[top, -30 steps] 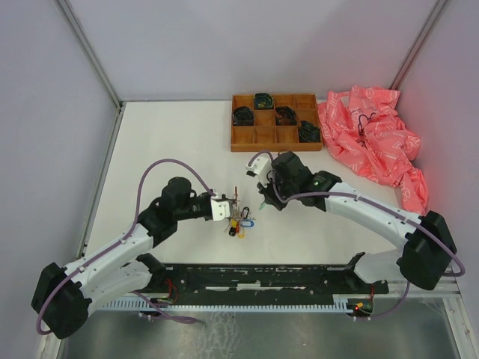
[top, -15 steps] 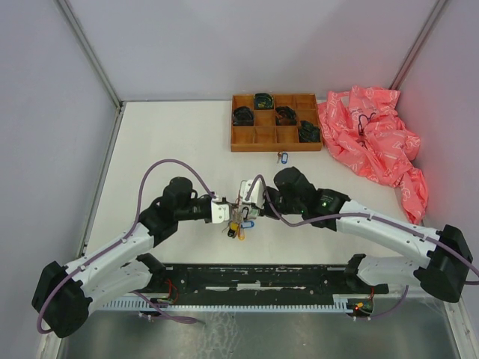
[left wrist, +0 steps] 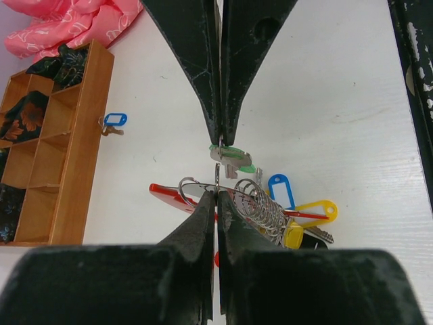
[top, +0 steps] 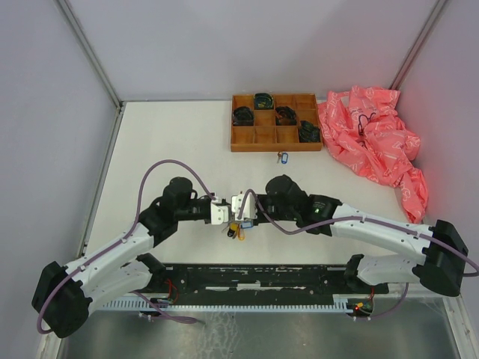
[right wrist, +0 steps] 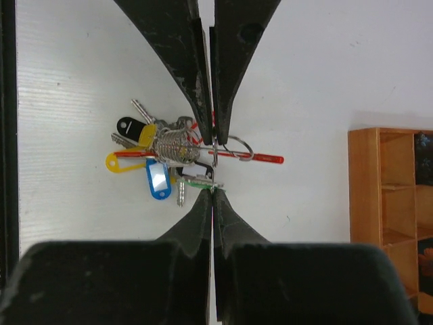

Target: Put the keys on the keyring

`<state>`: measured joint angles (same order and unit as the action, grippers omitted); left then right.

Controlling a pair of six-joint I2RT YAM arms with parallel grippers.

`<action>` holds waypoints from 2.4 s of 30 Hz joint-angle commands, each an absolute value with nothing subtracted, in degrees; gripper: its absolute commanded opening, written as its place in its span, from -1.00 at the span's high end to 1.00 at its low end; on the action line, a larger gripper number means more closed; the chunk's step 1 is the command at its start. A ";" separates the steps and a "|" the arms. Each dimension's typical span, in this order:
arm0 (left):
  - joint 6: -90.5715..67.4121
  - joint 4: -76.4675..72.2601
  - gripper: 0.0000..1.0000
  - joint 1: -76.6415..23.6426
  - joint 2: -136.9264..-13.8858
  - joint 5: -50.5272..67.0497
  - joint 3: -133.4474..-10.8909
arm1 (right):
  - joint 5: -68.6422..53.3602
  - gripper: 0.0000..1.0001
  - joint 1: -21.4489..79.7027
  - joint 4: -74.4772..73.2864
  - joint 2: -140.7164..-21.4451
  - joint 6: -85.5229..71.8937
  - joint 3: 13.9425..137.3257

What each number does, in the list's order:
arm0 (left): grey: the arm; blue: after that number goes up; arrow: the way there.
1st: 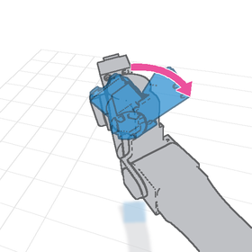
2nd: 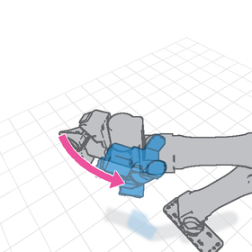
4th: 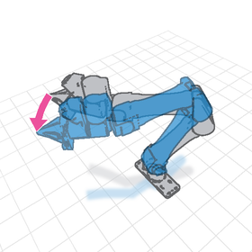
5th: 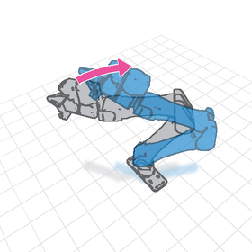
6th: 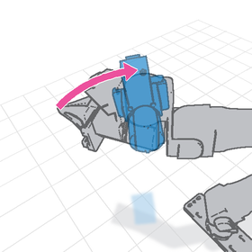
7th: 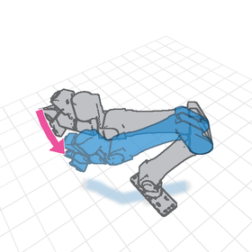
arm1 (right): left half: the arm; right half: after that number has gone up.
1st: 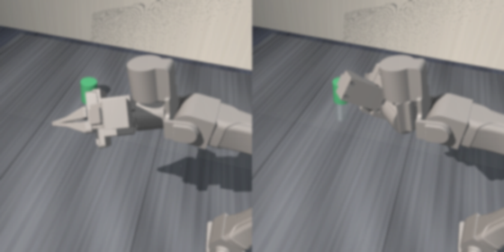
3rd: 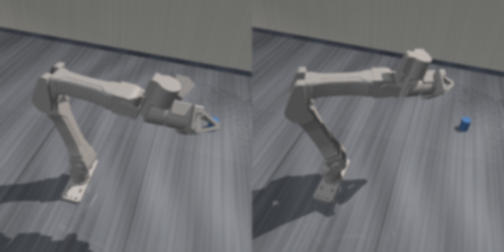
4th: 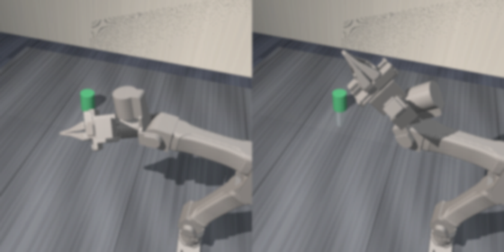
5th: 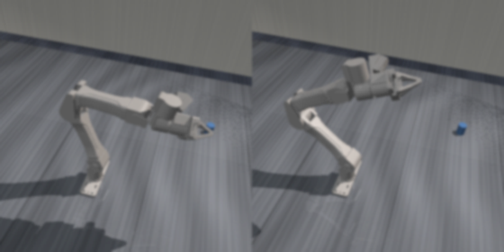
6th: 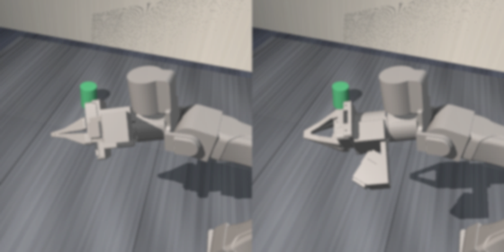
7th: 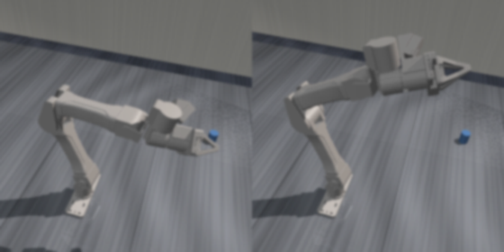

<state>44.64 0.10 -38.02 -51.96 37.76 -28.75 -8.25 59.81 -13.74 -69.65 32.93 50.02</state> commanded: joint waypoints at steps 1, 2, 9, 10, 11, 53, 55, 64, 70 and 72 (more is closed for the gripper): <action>46.05 -2.21 0.95 -38.30 -50.65 39.97 -30.84 | -6.06 0.99 60.84 -10.90 -70.56 34.82 51.19; 46.05 -2.32 0.95 -38.30 -50.60 39.97 -30.79 | -5.80 0.99 60.94 -11.07 -70.76 34.93 51.30; 45.64 -2.55 0.95 -38.33 -50.54 40.16 -30.80 | -4.77 0.99 61.61 -10.99 -70.96 34.97 51.35; 45.57 -2.57 0.95 -38.30 -50.58 40.24 -30.79 | -4.83 0.99 61.73 -10.99 -71.05 34.86 51.41; 45.61 -2.55 0.95 -38.32 -50.47 40.25 -30.77 | -4.83 0.99 61.75 -11.03 -71.16 34.76 51.41; 44.65 -4.04 0.95 -38.31 -49.93 40.34 -30.22 | -3.21 0.99 62.18 -10.88 -72.69 30.99 51.88; 44.65 -3.97 0.95 -38.27 -50.13 40.63 -30.24 | -2.93 0.99 62.17 -10.82 -72.82 31.10 51.86; 44.60 -3.46 0.95 -38.24 -50.63 41.73 -30.59 | -2.60 0.99 62.15 -10.19 -72.86 31.28 51.57; 44.65 -3.26 0.95 -38.23 -50.64 41.25 -30.60 | -2.23 0.99 62.22 -11.03 -72.95 31.29 51.88; 44.73 -3.25 0.95 -38.31 -50.60 40.85 -30.51 | -2.08 0.99 62.23 -11.83 -73.03 31.33 52.17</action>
